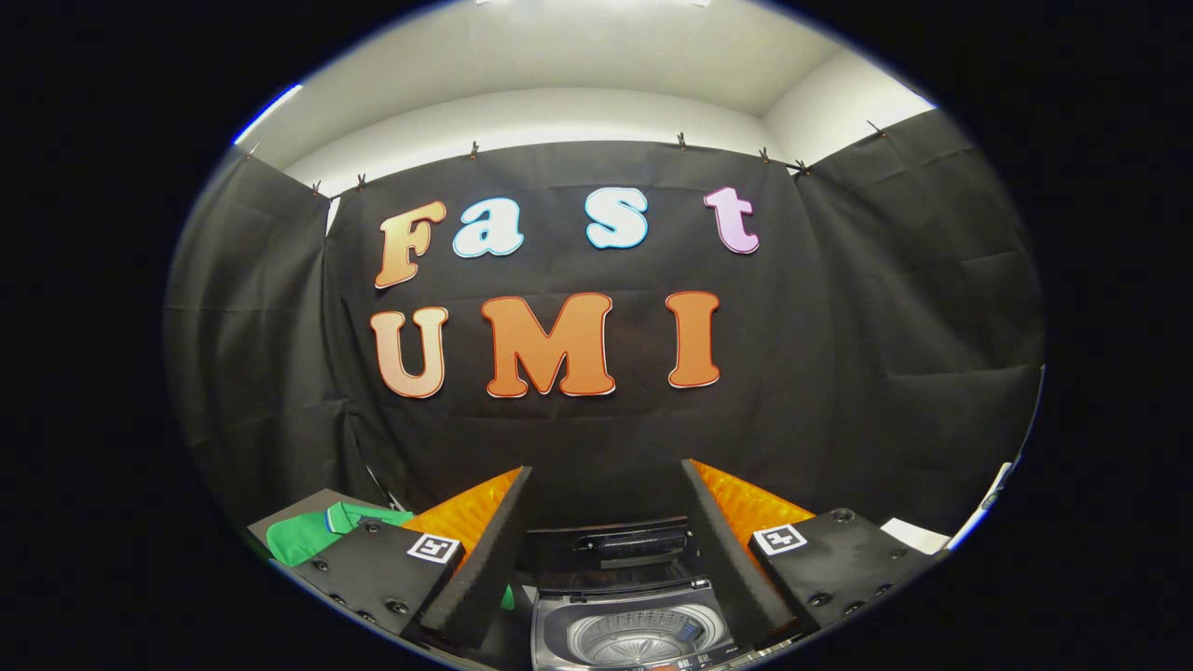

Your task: Put the clothes into the washing machine and then close the washing machine lid.

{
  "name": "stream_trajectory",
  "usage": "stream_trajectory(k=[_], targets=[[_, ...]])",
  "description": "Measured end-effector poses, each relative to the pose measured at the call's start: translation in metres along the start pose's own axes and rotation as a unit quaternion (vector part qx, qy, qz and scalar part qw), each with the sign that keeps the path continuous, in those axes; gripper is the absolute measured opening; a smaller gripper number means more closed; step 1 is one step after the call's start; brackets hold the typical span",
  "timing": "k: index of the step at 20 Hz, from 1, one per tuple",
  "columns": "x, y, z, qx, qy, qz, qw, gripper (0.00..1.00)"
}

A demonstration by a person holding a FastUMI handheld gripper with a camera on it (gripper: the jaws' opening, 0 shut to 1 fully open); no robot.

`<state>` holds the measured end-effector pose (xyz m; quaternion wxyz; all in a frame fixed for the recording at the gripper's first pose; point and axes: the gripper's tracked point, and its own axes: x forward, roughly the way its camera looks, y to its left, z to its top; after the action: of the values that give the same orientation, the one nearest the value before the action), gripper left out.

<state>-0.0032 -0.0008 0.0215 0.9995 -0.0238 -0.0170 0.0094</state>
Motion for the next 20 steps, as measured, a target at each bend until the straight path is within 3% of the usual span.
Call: stream_trajectory(k=[9,16,20], targets=[[0.011,0.042,-0.017,0.0,0.021,0.027,0.999,0.99],[0.016,0.127,-0.058,-0.002,0.07,0.086,0.994,0.99],[0.015,0.196,-0.092,0.006,0.112,0.146,0.983,0.99]])
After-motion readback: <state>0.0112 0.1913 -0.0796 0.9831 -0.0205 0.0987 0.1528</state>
